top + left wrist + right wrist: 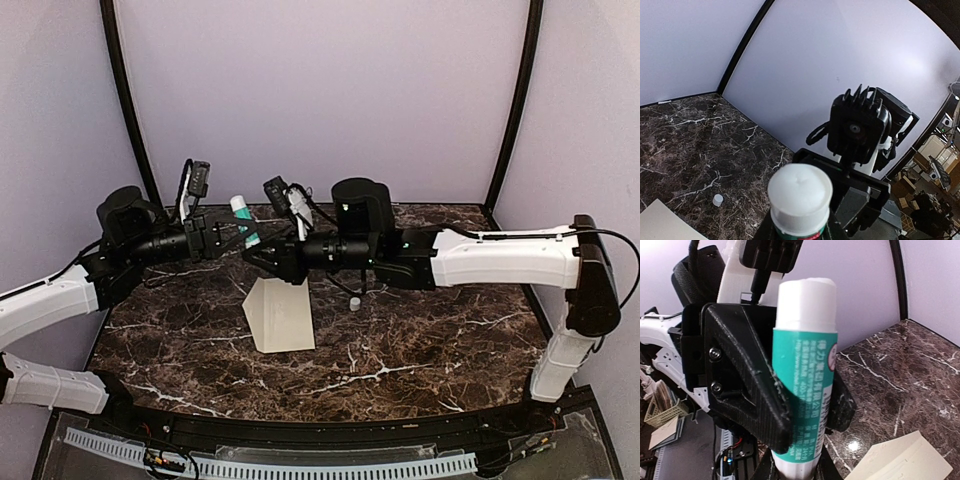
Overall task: Place the letter into the envelope and seal it
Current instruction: Unscrew the solid glue.
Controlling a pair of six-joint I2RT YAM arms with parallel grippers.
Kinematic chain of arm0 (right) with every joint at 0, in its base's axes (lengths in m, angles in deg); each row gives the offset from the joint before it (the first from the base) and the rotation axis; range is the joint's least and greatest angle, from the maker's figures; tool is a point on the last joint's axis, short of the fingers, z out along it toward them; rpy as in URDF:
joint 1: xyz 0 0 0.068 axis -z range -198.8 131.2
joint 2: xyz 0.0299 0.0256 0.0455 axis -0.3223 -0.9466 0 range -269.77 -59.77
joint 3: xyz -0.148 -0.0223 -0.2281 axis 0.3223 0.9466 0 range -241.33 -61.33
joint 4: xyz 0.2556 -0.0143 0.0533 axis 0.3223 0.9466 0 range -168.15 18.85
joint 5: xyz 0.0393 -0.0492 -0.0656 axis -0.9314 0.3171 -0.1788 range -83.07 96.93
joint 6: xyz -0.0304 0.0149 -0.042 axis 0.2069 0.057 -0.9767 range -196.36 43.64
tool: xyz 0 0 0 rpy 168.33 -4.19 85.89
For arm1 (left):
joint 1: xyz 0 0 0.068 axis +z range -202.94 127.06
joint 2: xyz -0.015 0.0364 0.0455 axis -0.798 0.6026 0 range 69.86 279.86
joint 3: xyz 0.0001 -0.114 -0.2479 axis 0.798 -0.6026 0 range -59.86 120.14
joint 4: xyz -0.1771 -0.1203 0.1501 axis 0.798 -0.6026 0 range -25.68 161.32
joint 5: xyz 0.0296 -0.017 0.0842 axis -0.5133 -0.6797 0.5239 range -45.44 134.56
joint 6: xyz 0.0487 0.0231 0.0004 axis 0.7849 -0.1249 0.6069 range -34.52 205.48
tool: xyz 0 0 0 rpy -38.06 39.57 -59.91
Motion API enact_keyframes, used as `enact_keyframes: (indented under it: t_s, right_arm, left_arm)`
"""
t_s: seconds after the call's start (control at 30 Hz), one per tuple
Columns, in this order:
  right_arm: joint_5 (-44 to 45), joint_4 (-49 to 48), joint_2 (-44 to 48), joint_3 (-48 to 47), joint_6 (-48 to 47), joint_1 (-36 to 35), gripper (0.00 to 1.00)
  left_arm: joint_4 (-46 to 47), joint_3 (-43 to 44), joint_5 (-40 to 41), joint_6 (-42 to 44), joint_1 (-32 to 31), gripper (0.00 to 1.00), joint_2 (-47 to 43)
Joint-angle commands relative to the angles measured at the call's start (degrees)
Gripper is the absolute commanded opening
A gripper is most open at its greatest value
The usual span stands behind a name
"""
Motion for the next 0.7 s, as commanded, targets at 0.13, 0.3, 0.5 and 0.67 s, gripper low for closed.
enact_keyframes:
  t_s: [0.13, 0.3, 0.5, 0.67]
  right_arm:
    - [-23.81, -19.91, 4.21, 4.83, 7.65, 3.09, 0.03]
    - [-30.87, -23.52, 3.99, 3.8, 11.12, 3.36, 0.06]
    - [-31.04, -23.29, 4.28, 4.01, 11.67, 3.45, 0.23]
    - [-24.58, -15.96, 5.82, 5.0, 8.12, 3.6, 0.5]
  left_arm:
    - [11.54, -1.11, -22.68, -1.02, 0.26, 0.0, -0.31]
    - [9.64, -0.06, -28.12, 1.23, 0.23, 0.0, -0.44]
    - [7.24, 0.61, -27.78, 3.19, 0.23, 0.0, -0.97]
    - [6.28, 0.2, -18.75, 3.81, 0.62, 0.0, -3.23]
